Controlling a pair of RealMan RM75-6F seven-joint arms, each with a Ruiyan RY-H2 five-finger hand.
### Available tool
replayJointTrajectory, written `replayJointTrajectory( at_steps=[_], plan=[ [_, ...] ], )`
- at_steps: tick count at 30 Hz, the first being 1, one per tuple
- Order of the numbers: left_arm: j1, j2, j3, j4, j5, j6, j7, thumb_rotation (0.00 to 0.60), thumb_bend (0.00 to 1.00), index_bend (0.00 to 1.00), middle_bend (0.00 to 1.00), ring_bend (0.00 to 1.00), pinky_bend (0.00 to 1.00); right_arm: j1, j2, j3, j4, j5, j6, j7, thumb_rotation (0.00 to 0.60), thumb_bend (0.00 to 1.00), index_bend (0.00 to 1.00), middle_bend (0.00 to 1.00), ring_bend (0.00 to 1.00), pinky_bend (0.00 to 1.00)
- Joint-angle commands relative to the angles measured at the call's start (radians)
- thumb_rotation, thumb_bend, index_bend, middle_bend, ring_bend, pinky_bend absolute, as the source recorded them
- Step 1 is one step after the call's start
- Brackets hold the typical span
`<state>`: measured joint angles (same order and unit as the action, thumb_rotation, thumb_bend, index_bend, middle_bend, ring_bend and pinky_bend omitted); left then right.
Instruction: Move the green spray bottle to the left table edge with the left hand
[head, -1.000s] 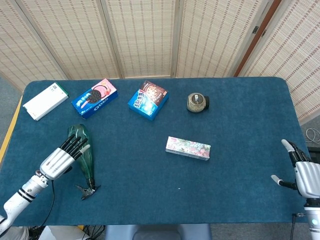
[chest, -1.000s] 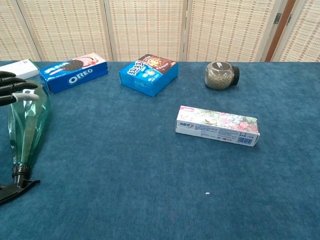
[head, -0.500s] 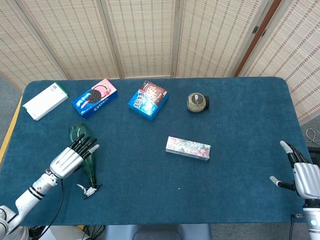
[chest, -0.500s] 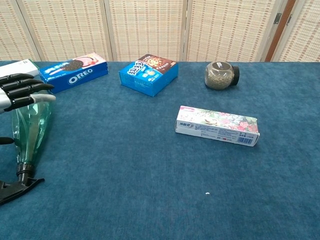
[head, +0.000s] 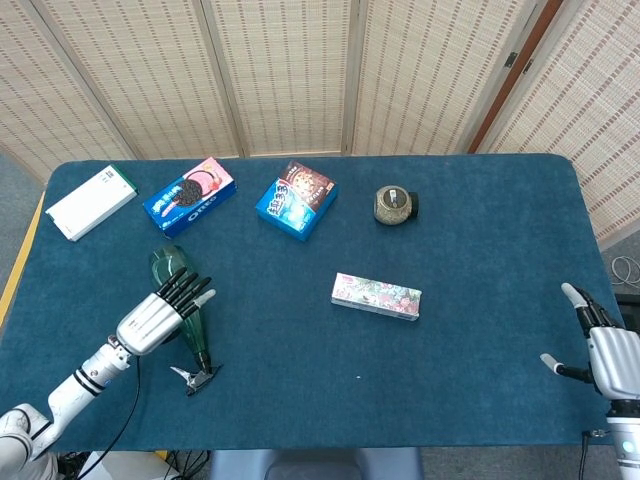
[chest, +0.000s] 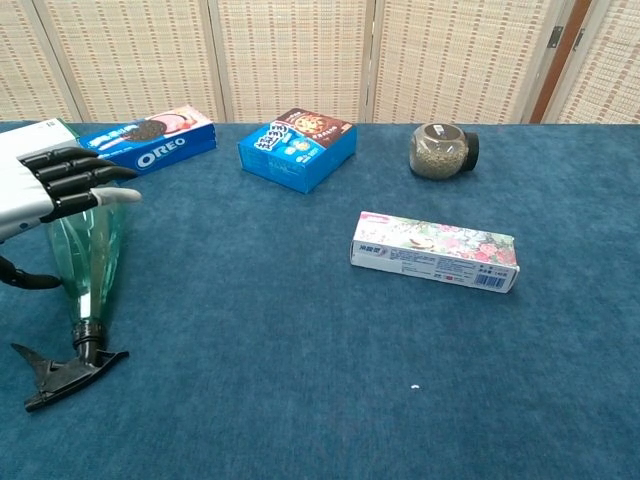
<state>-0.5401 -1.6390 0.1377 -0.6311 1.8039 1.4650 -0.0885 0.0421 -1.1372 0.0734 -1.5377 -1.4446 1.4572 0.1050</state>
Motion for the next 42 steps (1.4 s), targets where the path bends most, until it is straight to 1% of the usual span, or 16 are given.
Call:
replayJointTrajectory(
  at_steps=[1,5,11,15,19,26,33,42],
  plan=[
    [-0.004,0.002,0.001,-0.018,0.003,0.002,0.009,0.600,0.00,0.00,0.00,0.00,0.00,-0.001,-0.001,-0.001,0.001,-0.001,0.001,0.002,0.600,0.00,0.10,0.15,0.21,0.41],
    [-0.003,0.011,-0.001,-0.056,0.002,0.005,0.021,0.600,0.00,0.00,0.00,0.00,0.00,-0.004,-0.002,-0.003,0.005,0.001,0.001,0.006,0.600,0.00,0.10,0.15,0.21,0.41],
    [-0.010,0.037,-0.001,-0.141,0.013,0.009,0.055,0.600,0.00,0.00,0.00,0.00,0.00,-0.006,-0.007,-0.006,0.010,0.001,-0.002,0.013,0.600,0.00,0.10,0.15,0.21,0.41],
    [-0.017,0.058,0.000,-0.205,0.018,-0.003,0.085,0.600,0.00,0.00,0.00,0.00,0.00,-0.003,-0.011,-0.007,0.013,-0.002,-0.007,0.016,0.600,0.00,0.10,0.15,0.21,0.41],
    [-0.023,0.068,-0.002,-0.236,0.017,-0.024,0.102,0.600,0.00,0.00,0.00,0.00,0.00,-0.003,-0.013,-0.009,0.013,-0.003,-0.009,0.017,0.600,0.00,0.10,0.15,0.21,0.41],
    [-0.025,0.076,-0.007,-0.243,0.015,-0.034,0.112,0.600,0.00,0.00,0.00,0.00,0.00,-0.007,-0.015,-0.011,0.016,0.001,-0.010,0.020,0.600,0.00,0.10,0.15,0.21,0.41],
    [-0.015,0.100,0.007,-0.235,0.030,-0.030,0.132,0.600,0.00,0.00,0.00,0.00,0.00,-0.009,-0.018,-0.015,0.020,0.002,-0.014,0.024,0.600,0.00,0.10,0.16,0.21,0.41],
    [-0.018,0.077,0.006,-0.190,0.036,-0.036,0.128,0.600,0.00,0.00,0.00,0.00,0.00,-0.009,-0.017,-0.015,0.017,0.003,-0.017,0.021,0.600,0.00,0.10,0.16,0.21,0.41]
  ],
)
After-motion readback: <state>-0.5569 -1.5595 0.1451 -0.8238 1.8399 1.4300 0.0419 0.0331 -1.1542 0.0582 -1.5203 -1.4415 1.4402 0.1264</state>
